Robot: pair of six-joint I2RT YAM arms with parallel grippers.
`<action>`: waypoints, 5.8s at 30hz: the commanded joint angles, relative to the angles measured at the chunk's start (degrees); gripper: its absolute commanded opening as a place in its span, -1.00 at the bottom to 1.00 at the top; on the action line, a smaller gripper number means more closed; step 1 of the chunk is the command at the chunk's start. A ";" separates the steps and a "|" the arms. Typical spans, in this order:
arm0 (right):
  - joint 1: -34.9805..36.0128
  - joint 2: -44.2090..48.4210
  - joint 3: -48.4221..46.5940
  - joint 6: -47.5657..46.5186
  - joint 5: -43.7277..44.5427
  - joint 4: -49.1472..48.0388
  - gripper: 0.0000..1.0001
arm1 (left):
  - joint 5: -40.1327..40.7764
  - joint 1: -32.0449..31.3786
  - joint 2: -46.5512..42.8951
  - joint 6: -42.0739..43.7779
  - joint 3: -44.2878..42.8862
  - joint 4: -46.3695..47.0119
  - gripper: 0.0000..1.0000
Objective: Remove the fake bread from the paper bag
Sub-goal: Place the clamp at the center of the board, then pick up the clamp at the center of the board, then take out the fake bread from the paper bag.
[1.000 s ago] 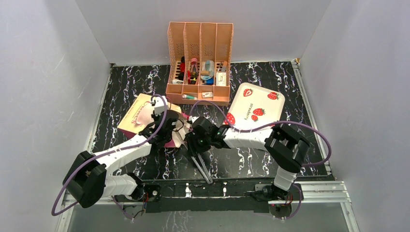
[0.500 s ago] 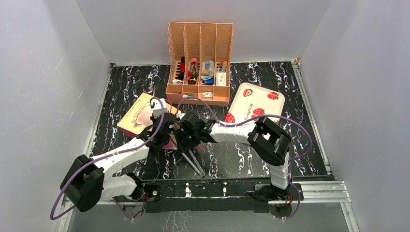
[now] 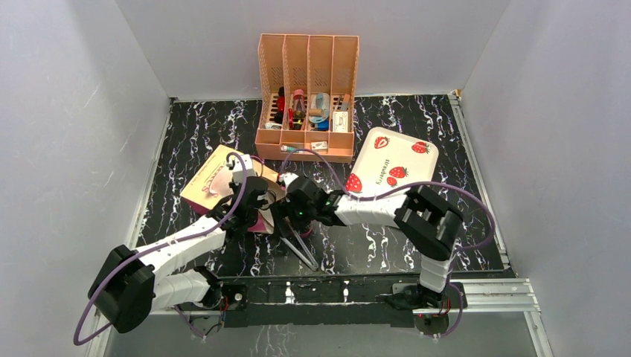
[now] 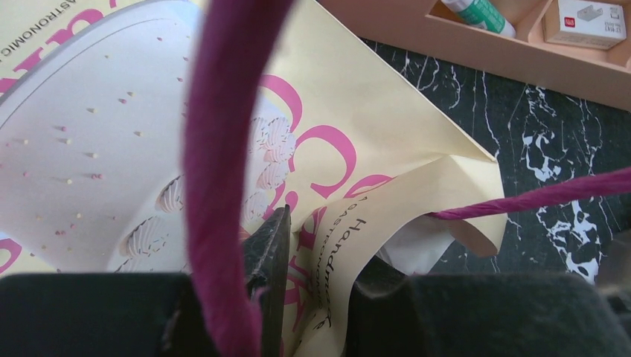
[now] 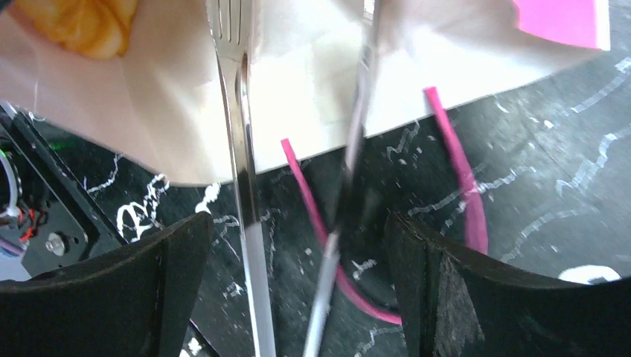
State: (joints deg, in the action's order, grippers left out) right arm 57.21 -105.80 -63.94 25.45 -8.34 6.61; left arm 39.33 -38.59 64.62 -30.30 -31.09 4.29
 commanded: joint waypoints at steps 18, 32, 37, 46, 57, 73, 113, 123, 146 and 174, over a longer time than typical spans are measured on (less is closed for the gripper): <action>8.88 18.77 32.47 -4.36 12.46 -40.61 0.64 | -7.71 -0.53 -5.39 -0.47 2.96 -1.94 -0.93; 13.99 14.99 34.41 -5.10 19.18 -47.09 0.63 | -10.16 -0.62 -5.48 -0.85 2.20 -2.07 -0.93; 16.17 9.51 32.93 -6.40 24.61 -50.24 0.58 | -11.09 -0.70 -5.79 -0.98 1.98 -2.24 -0.93; 17.00 0.60 31.90 -7.37 29.75 -58.27 0.41 | -12.12 -0.79 -6.51 -1.09 2.08 -2.51 -0.93; 20.04 -7.04 29.60 -8.80 41.00 -59.44 0.17 | -12.37 -0.79 -7.40 -1.31 2.40 -2.26 -0.92; 20.04 -0.39 30.01 -2.46 38.74 -51.16 -0.19 | -10.23 -0.79 -10.97 -1.06 2.15 -5.06 -0.86; -1.58 14.55 24.99 31.23 -3.81 -41.91 -0.24 | -5.43 -0.79 -14.51 -0.34 0.39 -6.72 -0.57; -4.11 13.34 27.47 42.21 -11.67 -53.77 -0.24 | -3.12 -0.79 -14.33 -0.54 -0.63 -8.34 -0.55; -6.03 14.37 32.21 50.43 -7.29 -61.32 -0.24 | -2.24 -0.79 -16.57 -1.24 -1.08 -10.15 -0.53; -6.68 8.61 30.14 55.93 -5.84 -68.49 -0.09 | -4.56 -0.85 -16.47 -1.95 -1.53 -10.36 -0.51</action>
State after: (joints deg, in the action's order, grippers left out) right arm 50.83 -96.88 -31.29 80.79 -15.55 -54.65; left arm 35.11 -39.18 48.88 -31.16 -30.46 -6.11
